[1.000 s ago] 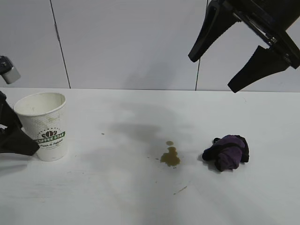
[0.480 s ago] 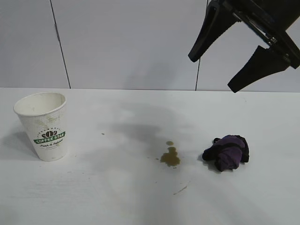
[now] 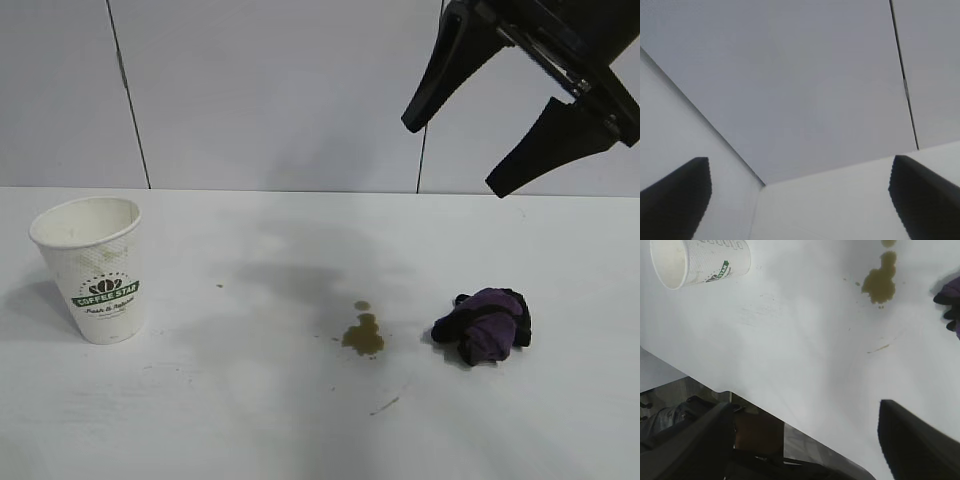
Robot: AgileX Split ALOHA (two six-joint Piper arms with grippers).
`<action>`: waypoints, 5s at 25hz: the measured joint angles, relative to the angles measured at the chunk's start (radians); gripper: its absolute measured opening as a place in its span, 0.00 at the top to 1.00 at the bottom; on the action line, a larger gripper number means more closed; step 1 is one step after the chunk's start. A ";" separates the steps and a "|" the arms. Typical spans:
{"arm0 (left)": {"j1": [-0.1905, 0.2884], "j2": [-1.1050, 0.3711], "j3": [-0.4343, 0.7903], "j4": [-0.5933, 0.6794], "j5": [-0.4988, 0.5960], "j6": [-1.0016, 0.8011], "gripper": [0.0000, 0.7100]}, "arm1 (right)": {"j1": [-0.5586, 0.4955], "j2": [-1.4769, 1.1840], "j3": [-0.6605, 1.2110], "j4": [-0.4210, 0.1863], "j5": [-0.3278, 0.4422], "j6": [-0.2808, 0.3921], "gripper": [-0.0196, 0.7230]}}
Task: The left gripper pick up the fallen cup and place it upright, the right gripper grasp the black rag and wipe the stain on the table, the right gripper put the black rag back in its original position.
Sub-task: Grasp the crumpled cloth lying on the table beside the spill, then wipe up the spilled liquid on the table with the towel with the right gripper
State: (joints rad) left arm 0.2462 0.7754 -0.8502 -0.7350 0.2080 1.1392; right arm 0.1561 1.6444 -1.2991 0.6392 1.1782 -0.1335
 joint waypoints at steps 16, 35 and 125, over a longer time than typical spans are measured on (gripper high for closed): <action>0.000 -0.790 -0.011 -0.041 0.304 -0.288 0.02 | 0.000 0.000 0.000 0.000 0.000 -0.019 0.24; -0.041 -0.794 0.236 0.766 0.994 -1.178 0.02 | 0.000 0.000 0.000 -0.008 0.000 -0.026 0.24; -0.222 -0.794 0.370 0.823 0.921 -1.178 0.02 | 0.418 0.447 -0.022 -0.473 -0.626 -0.014 0.85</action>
State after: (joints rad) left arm 0.0246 -0.0182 -0.4798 0.0884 1.1293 -0.0387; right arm 0.5745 2.0911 -1.3207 0.1660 0.5519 -0.1478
